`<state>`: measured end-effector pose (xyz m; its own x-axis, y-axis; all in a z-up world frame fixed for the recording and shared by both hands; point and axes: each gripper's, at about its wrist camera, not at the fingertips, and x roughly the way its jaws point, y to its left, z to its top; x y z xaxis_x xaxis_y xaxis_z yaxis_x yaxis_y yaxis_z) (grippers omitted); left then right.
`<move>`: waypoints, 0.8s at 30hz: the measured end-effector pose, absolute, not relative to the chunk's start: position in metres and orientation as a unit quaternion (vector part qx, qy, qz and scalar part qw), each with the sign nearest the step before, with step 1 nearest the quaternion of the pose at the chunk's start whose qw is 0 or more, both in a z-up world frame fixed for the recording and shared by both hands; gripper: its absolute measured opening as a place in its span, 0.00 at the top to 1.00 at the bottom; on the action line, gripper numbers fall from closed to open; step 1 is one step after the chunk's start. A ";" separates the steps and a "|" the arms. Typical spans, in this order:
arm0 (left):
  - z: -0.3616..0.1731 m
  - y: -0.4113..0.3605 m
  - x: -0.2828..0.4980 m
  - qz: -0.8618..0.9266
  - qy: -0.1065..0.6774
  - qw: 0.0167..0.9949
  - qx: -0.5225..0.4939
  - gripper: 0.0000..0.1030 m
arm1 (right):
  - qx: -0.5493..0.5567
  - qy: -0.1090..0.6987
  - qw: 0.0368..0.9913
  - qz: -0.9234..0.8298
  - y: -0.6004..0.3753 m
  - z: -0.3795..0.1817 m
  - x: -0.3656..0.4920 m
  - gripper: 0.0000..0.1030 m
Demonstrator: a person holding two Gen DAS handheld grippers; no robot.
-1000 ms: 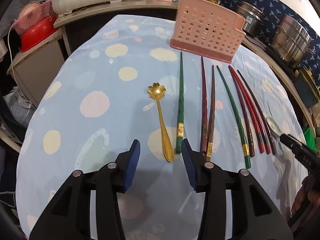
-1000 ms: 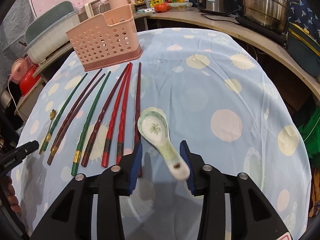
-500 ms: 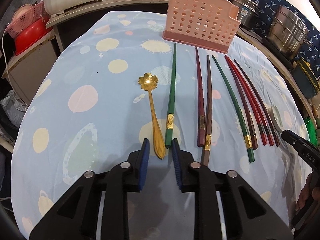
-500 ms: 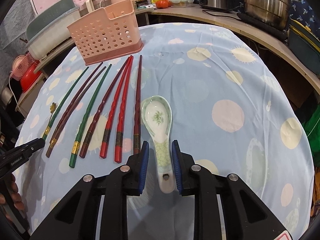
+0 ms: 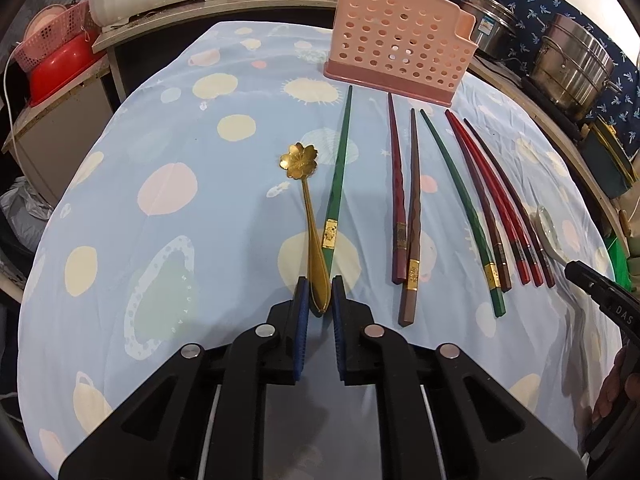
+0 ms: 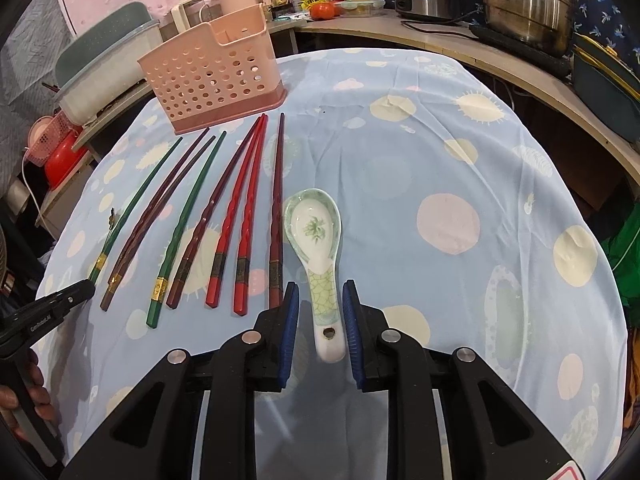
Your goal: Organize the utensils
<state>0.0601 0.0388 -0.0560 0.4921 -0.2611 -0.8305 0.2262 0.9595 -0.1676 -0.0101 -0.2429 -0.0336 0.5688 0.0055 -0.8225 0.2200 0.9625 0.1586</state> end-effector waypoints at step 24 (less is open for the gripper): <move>-0.057 0.048 0.066 -0.145 0.491 0.857 -0.053 0.86 | 0.126 0.463 0.876 -0.055 -0.242 -0.033 -0.013 0.88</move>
